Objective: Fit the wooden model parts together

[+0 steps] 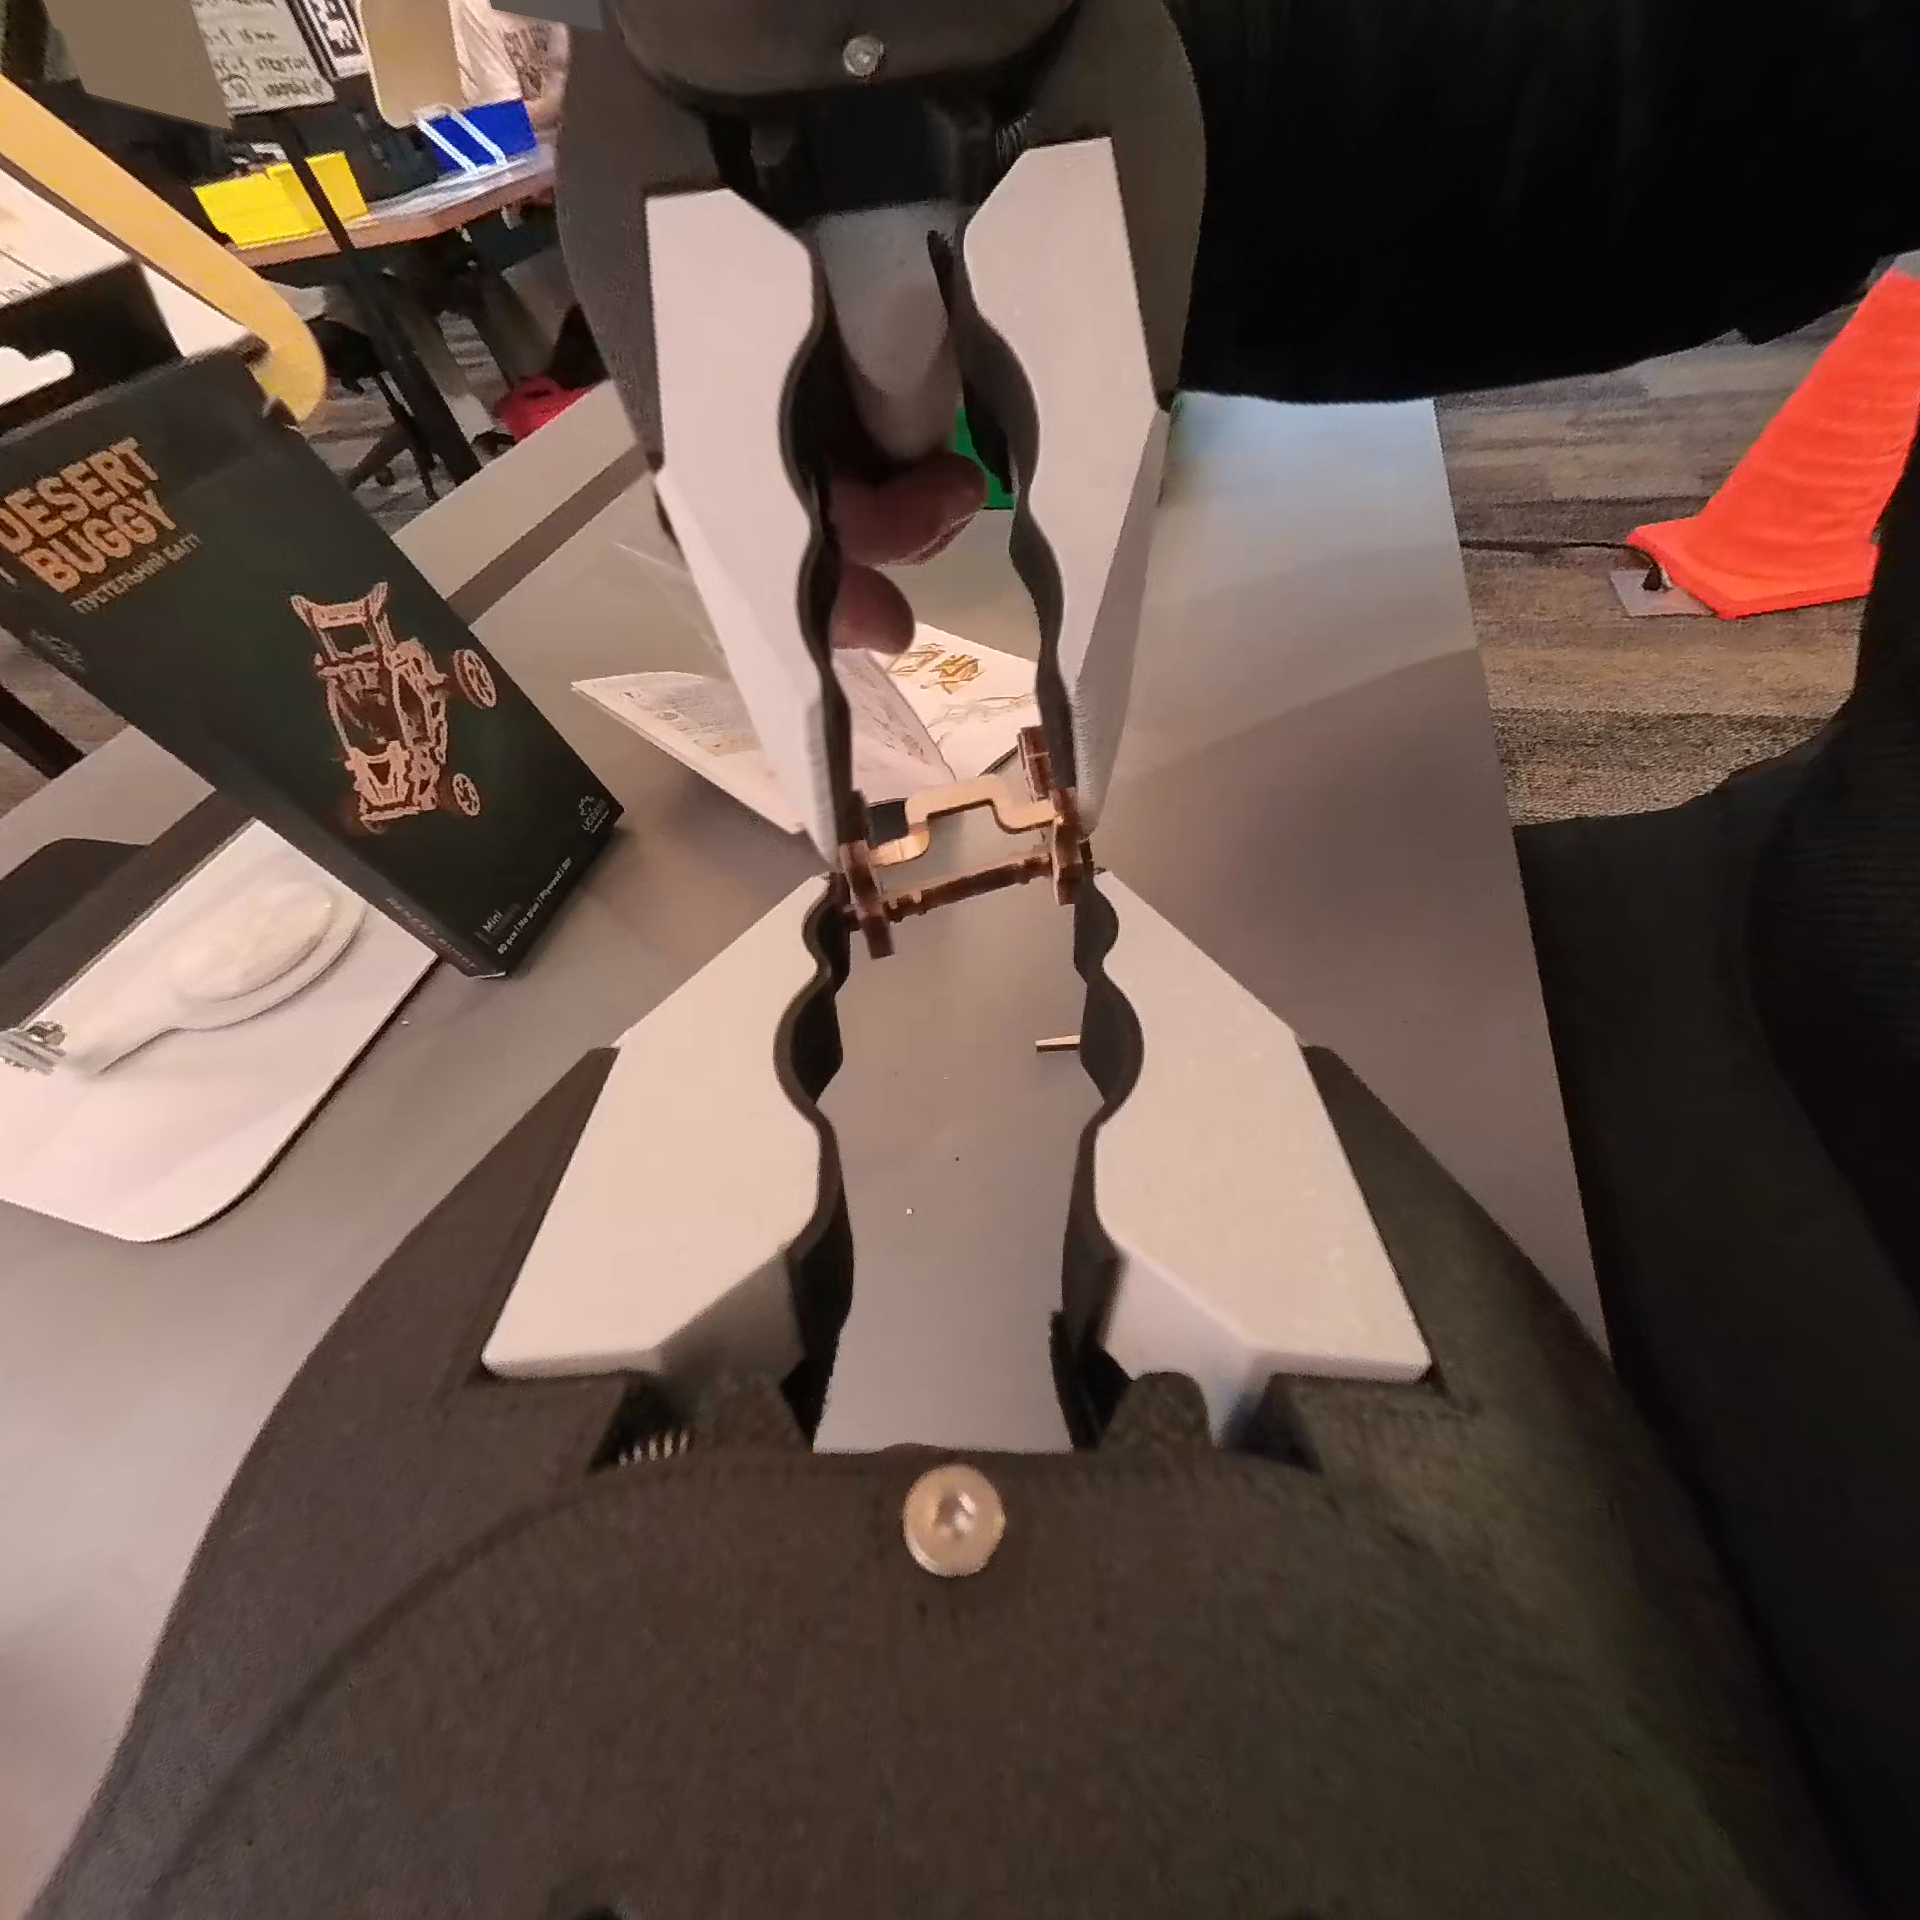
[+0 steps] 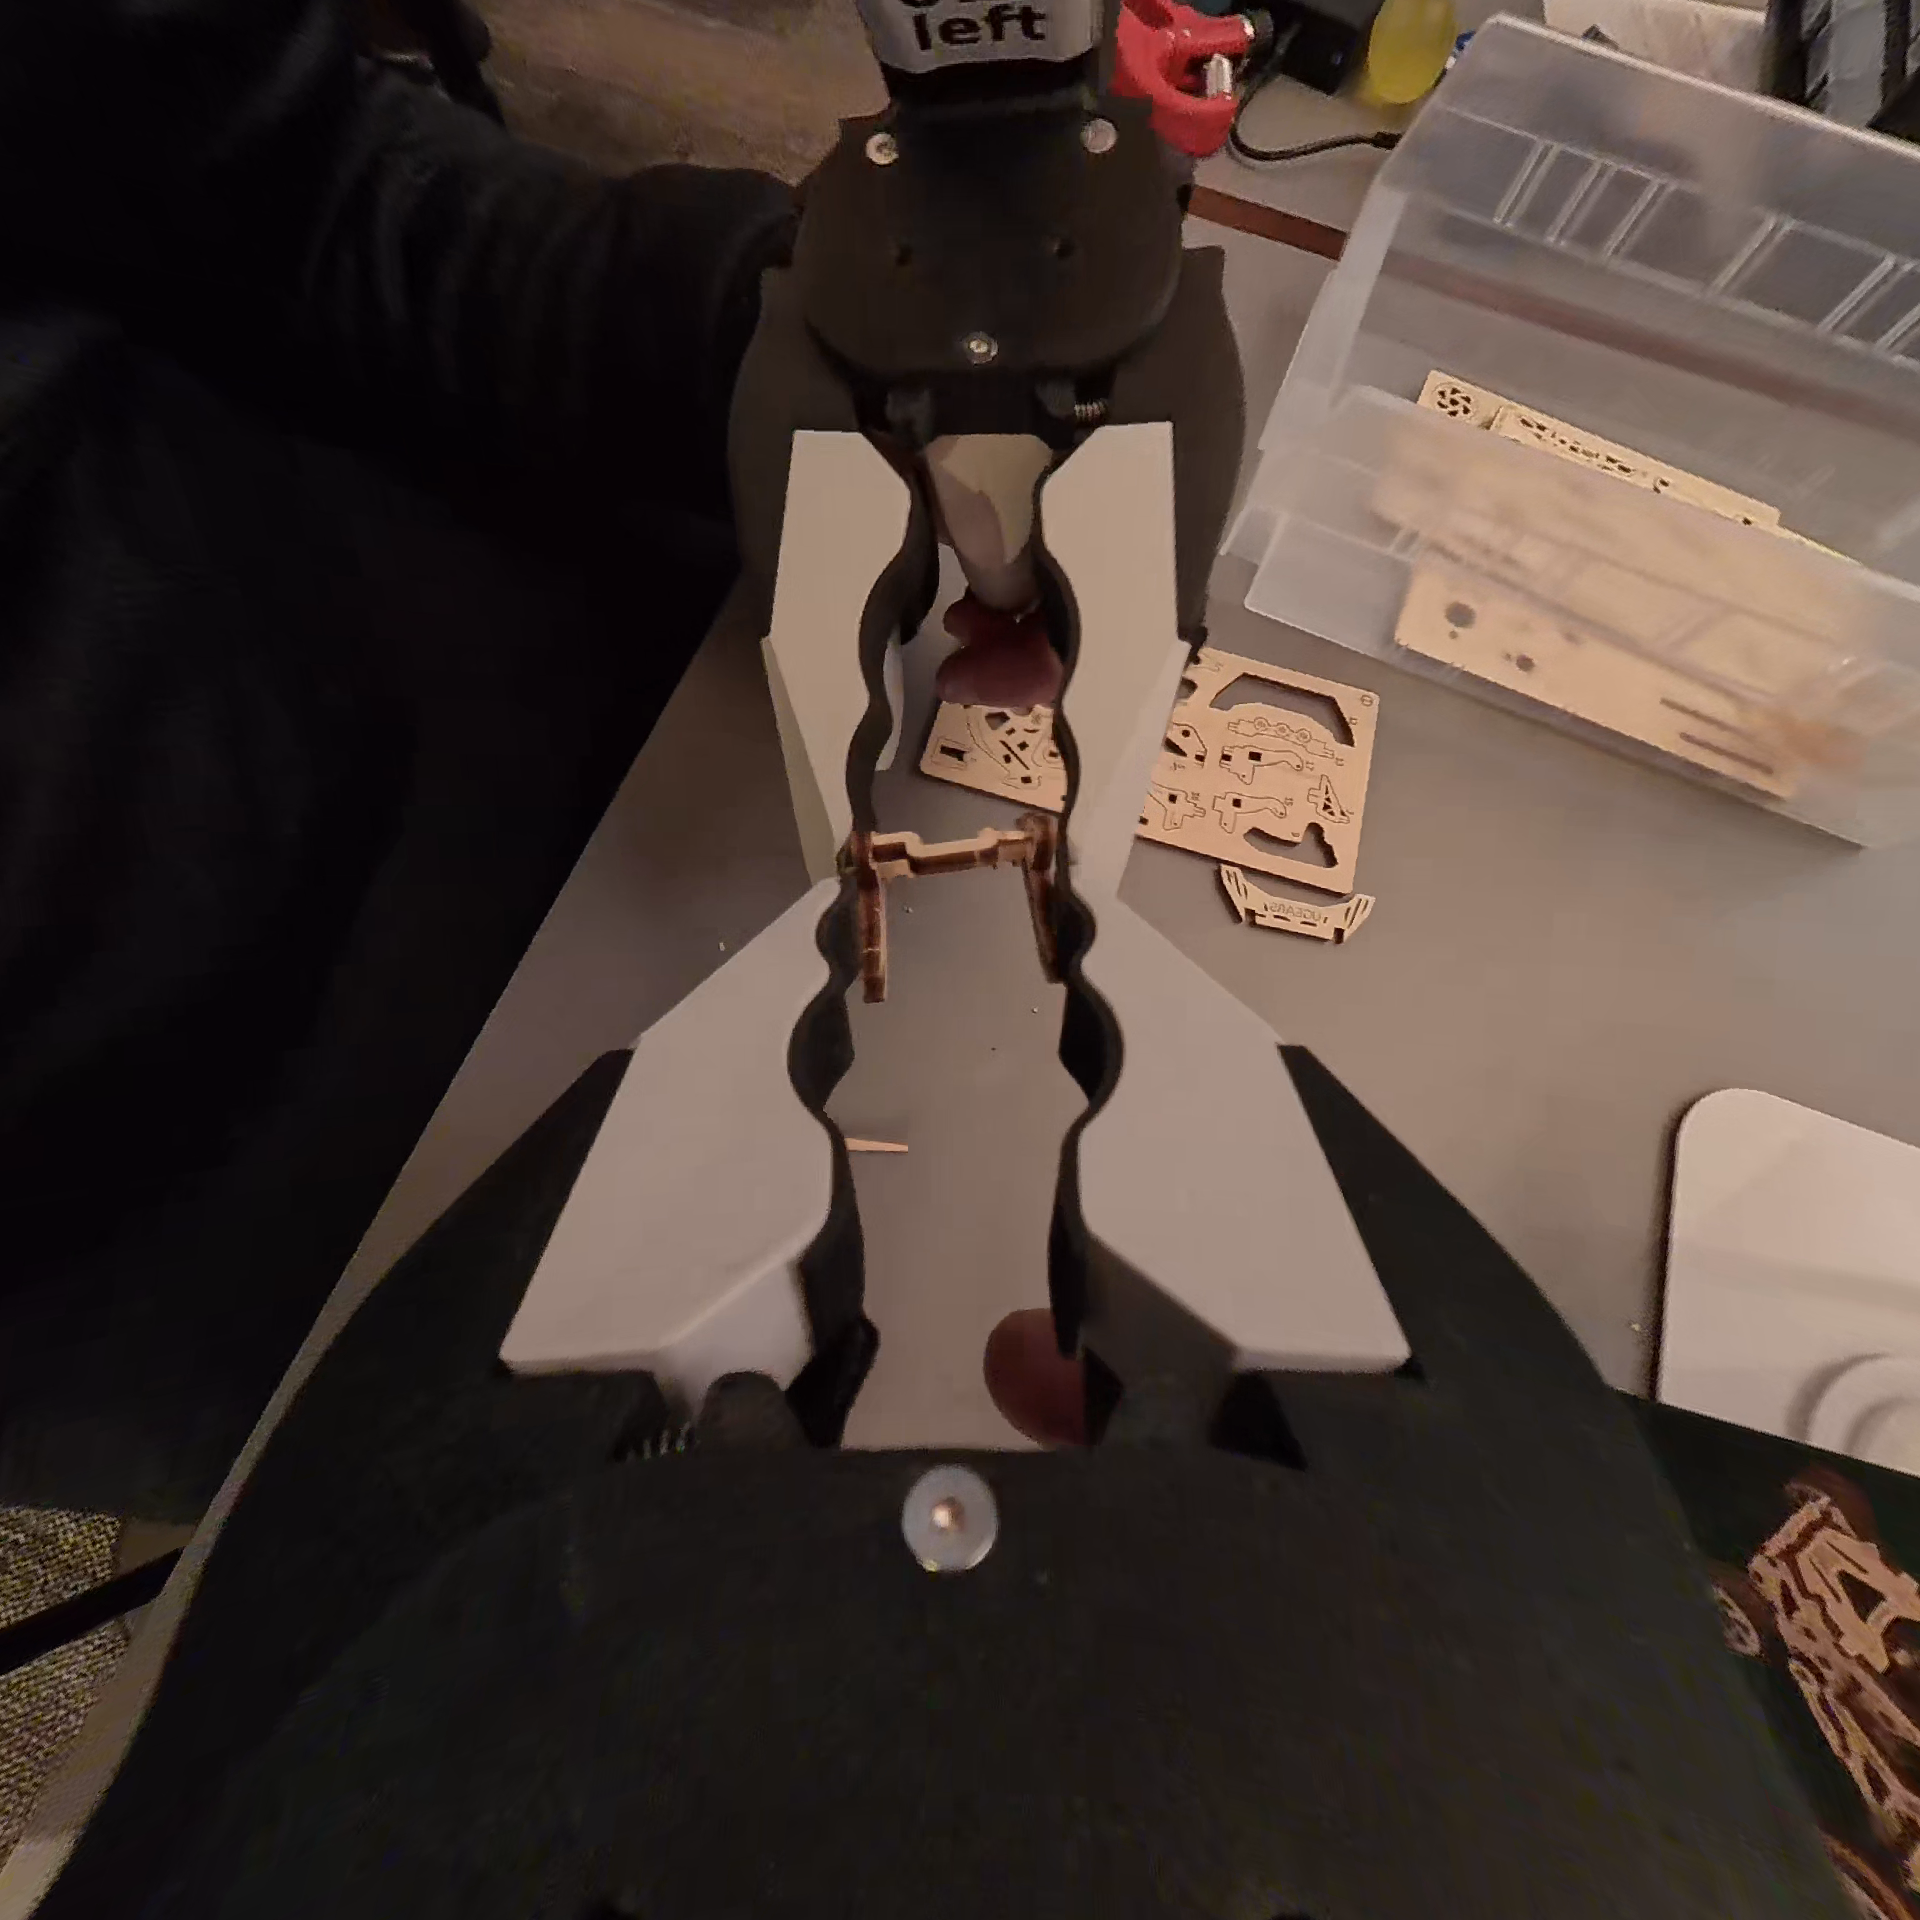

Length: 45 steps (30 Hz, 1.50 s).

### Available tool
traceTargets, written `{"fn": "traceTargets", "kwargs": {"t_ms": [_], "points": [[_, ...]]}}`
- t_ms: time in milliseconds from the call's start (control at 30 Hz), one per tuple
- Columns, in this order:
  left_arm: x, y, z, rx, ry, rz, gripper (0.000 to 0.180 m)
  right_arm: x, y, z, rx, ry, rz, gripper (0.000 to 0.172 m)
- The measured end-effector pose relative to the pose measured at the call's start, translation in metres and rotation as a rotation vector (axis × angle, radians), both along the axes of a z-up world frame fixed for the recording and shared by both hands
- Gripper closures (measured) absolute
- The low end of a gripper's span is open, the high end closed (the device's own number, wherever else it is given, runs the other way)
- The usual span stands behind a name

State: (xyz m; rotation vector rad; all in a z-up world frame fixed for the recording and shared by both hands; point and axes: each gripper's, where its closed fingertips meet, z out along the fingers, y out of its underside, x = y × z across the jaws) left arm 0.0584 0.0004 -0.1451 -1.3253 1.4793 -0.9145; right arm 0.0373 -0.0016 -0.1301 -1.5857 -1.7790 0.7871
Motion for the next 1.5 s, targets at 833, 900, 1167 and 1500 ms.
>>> {"fn": "traceTargets", "kwargs": {"t_ms": [833,900,1167,1500], "points": [[0.001,0.008,0.015,0.028,-0.046,0.077,0.136,0.002,0.005,0.013,-0.128,0.176,-0.062,0.139],[0.0,0.011,0.015,0.026,-0.056,0.109,0.132,0.003,0.006,0.014,-0.122,0.186,-0.073,0.139],[-0.008,0.011,0.02,0.074,-0.056,0.173,0.142,0.007,0.004,0.021,-0.108,0.233,-0.089,0.139],[-0.009,0.004,0.029,0.046,-0.082,0.144,0.14,0.005,0.002,0.023,-0.087,0.241,-0.084,0.139]]}}
